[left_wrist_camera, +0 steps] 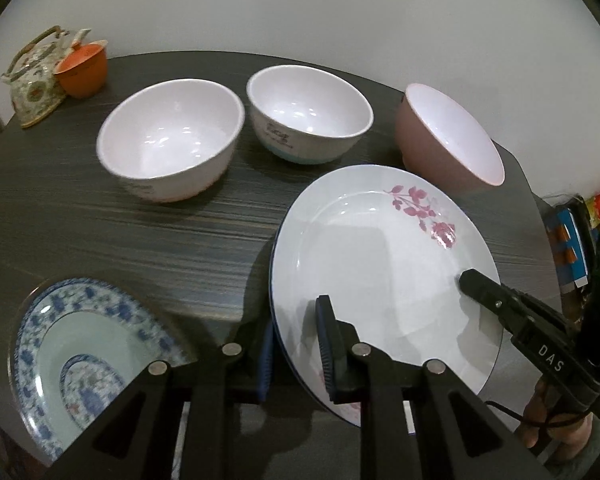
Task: Organize plates and bowls
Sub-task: 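Carry the pink-flower plate over the blue-and-white plate stack with the right tool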
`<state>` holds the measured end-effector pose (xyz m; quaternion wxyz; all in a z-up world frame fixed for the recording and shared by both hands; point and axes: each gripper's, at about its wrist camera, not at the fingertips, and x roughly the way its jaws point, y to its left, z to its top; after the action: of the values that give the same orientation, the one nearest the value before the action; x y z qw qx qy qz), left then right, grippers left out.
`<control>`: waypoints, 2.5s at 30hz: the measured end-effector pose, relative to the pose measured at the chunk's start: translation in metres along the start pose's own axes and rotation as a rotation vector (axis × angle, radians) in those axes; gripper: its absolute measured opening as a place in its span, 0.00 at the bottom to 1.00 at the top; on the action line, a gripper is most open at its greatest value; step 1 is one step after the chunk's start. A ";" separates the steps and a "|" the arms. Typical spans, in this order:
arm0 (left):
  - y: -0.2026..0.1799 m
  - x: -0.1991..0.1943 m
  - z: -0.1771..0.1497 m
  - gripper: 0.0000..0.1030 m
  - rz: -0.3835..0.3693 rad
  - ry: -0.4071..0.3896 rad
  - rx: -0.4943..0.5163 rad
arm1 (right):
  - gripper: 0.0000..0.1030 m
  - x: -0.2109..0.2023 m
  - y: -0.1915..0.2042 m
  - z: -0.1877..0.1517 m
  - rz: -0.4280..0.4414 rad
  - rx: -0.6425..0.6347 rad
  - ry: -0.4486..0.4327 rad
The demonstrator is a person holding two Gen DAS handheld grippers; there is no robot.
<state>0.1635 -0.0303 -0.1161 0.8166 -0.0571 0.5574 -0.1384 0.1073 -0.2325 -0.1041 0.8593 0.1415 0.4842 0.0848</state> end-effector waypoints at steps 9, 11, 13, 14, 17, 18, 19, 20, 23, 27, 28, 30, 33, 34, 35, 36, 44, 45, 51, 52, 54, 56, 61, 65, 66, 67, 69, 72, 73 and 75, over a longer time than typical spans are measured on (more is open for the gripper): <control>0.036 -0.039 -0.024 0.19 0.035 -0.037 -0.045 | 0.13 0.000 0.043 -0.007 0.037 -0.047 -0.007; 0.045 -0.046 -0.030 0.19 0.043 -0.042 -0.056 | 0.13 0.001 0.053 -0.010 0.048 -0.060 -0.004; 0.055 -0.052 -0.035 0.19 0.051 -0.045 -0.074 | 0.13 0.003 0.063 -0.012 0.057 -0.070 0.000; 0.060 -0.055 -0.038 0.19 0.055 -0.047 -0.081 | 0.13 0.005 0.069 -0.014 0.064 -0.076 0.003; 0.078 -0.063 -0.045 0.19 0.067 -0.051 -0.110 | 0.13 0.009 0.084 -0.018 0.080 -0.096 0.013; 0.083 -0.065 -0.047 0.19 0.072 -0.052 -0.117 | 0.13 0.011 0.090 -0.019 0.086 -0.103 0.016; 0.088 -0.068 -0.049 0.19 0.077 -0.053 -0.126 | 0.13 0.012 0.094 -0.020 0.090 -0.110 0.020; 0.095 -0.071 -0.053 0.19 0.083 -0.056 -0.136 | 0.13 0.014 0.100 -0.021 0.095 -0.119 0.026; 0.106 -0.076 -0.057 0.19 0.091 -0.057 -0.160 | 0.13 0.021 0.117 -0.021 0.109 -0.141 0.040; 0.126 -0.080 -0.063 0.19 0.105 -0.060 -0.193 | 0.13 0.029 0.136 -0.022 0.123 -0.166 0.056; 0.130 -0.082 -0.064 0.19 0.111 -0.062 -0.199 | 0.13 0.031 0.139 -0.022 0.126 -0.171 0.059; 0.137 -0.083 -0.067 0.19 0.118 -0.063 -0.217 | 0.13 0.036 0.146 -0.023 0.131 -0.180 0.068; 0.146 -0.083 -0.071 0.19 0.125 -0.056 -0.243 | 0.13 0.041 0.157 -0.026 0.134 -0.197 0.079; 0.148 -0.082 -0.073 0.19 0.125 -0.054 -0.250 | 0.13 0.043 0.159 -0.027 0.134 -0.200 0.085; 0.151 -0.082 -0.074 0.19 0.127 -0.051 -0.258 | 0.13 0.045 0.162 -0.028 0.133 -0.205 0.090; 0.154 -0.081 -0.076 0.19 0.127 -0.048 -0.264 | 0.13 0.047 0.164 -0.029 0.132 -0.210 0.094; 0.171 -0.072 -0.085 0.19 0.138 -0.015 -0.303 | 0.13 0.059 0.181 -0.034 0.124 -0.246 0.125; 0.173 -0.071 -0.086 0.19 0.141 -0.007 -0.306 | 0.13 0.060 0.182 -0.036 0.122 -0.248 0.128; 0.180 -0.064 -0.088 0.19 0.149 0.014 -0.319 | 0.13 0.067 0.187 -0.039 0.115 -0.257 0.146; 0.182 -0.063 -0.088 0.19 0.151 0.019 -0.321 | 0.13 0.068 0.188 -0.039 0.114 -0.258 0.148; 0.183 -0.060 -0.088 0.19 0.155 0.028 -0.324 | 0.13 0.069 0.189 -0.041 0.110 -0.261 0.151; 0.185 -0.059 -0.090 0.19 0.158 0.033 -0.326 | 0.13 0.071 0.190 -0.042 0.105 -0.261 0.157; 0.186 -0.057 -0.089 0.19 0.167 0.034 -0.330 | 0.13 0.072 0.191 -0.044 0.105 -0.266 0.164; 0.188 -0.058 -0.090 0.19 0.179 0.037 -0.331 | 0.13 0.073 0.191 -0.046 0.103 -0.269 0.171; 0.189 -0.059 -0.091 0.19 0.179 0.038 -0.333 | 0.13 0.073 0.191 -0.046 0.105 -0.268 0.175; 0.189 -0.059 -0.091 0.19 0.181 0.038 -0.332 | 0.13 0.073 0.191 -0.047 0.107 -0.268 0.178; 0.190 -0.061 -0.092 0.19 0.183 0.038 -0.334 | 0.13 0.073 0.192 -0.047 0.104 -0.271 0.179; 0.190 -0.061 -0.092 0.19 0.189 0.040 -0.330 | 0.13 0.073 0.192 -0.047 0.103 -0.269 0.185; 0.190 -0.061 -0.092 0.19 0.193 0.041 -0.330 | 0.13 0.073 0.192 -0.047 0.102 -0.270 0.186; 0.189 -0.061 -0.092 0.19 0.202 0.042 -0.326 | 0.13 0.073 0.193 -0.047 0.100 -0.271 0.190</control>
<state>0.0886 0.1734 -0.1426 0.7944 -0.1292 0.5925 0.0354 0.1029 -0.0218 -0.1239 0.8155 0.0399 0.5397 0.2049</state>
